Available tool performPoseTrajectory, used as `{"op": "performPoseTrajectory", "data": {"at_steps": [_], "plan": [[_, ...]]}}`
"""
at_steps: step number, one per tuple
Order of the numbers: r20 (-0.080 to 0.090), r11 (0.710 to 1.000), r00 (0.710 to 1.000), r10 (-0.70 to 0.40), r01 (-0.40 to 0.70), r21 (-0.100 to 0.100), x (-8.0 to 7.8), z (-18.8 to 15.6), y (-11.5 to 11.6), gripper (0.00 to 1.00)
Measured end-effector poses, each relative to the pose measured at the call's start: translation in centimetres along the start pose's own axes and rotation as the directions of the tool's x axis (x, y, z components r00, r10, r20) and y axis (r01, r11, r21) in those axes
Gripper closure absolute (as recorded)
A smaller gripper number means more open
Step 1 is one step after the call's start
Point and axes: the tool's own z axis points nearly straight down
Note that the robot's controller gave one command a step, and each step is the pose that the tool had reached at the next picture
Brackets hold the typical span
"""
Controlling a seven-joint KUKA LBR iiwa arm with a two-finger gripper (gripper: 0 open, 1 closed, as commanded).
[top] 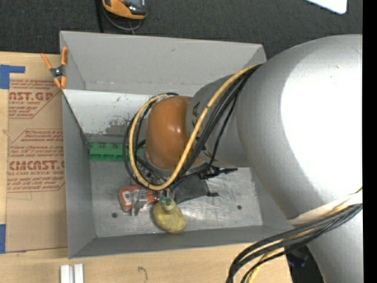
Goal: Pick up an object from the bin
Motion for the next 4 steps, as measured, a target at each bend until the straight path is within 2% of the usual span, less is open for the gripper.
{"op": "performPoseTrajectory", "data": {"at_steps": [4], "plan": [[0.000,1.000,1.000,0.000,0.000,0.000,0.00,0.00,0.00,1.00]]}}
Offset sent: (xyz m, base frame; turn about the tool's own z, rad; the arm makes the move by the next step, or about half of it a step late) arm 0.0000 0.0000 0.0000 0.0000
